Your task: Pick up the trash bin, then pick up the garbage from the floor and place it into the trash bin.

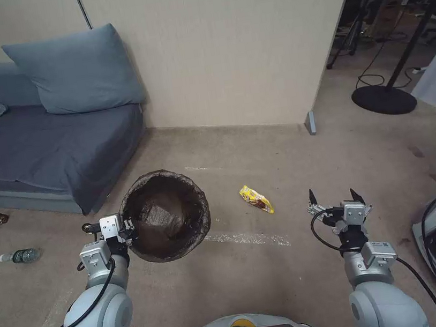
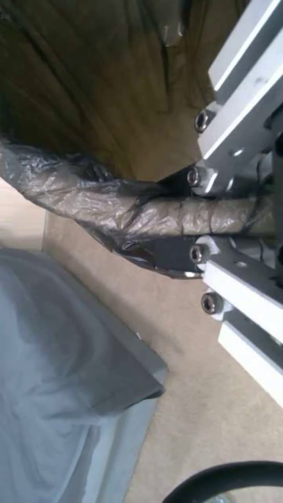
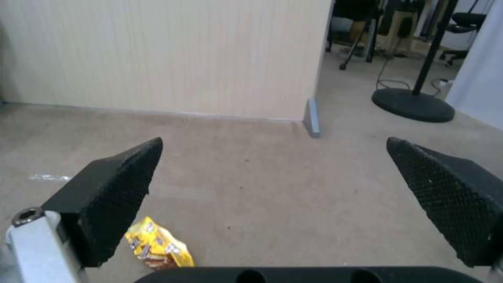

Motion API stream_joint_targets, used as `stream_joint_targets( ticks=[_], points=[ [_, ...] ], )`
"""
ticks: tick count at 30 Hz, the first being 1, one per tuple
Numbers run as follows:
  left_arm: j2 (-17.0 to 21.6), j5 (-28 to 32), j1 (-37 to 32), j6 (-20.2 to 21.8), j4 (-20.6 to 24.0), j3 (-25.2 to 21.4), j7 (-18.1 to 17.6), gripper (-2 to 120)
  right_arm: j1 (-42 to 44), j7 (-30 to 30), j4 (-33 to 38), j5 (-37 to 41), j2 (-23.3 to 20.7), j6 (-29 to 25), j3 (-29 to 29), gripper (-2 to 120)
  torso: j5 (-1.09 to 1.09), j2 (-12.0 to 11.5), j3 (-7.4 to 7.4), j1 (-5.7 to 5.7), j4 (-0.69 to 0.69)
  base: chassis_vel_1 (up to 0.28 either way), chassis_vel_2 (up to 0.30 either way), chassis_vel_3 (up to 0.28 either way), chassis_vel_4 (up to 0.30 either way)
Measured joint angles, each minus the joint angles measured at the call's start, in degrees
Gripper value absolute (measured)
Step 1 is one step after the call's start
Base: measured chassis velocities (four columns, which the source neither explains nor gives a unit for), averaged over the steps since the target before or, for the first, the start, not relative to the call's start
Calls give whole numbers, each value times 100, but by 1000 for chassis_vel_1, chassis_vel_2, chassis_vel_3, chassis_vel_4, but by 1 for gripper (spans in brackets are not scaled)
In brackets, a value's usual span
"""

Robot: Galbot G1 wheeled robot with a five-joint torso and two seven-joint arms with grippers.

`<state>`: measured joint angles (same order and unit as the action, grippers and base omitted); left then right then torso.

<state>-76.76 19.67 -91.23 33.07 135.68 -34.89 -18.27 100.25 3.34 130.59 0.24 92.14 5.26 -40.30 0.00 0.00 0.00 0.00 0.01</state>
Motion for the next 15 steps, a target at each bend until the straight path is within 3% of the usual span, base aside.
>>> stream_joint_targets(
  ticks=[15],
  points=[
    [-19,4,-30,1,21,-5,9,2,8,-8,0,0,0,-6,2,100,0,0,0,0,-1,-79,81,86,-81]
  ],
)
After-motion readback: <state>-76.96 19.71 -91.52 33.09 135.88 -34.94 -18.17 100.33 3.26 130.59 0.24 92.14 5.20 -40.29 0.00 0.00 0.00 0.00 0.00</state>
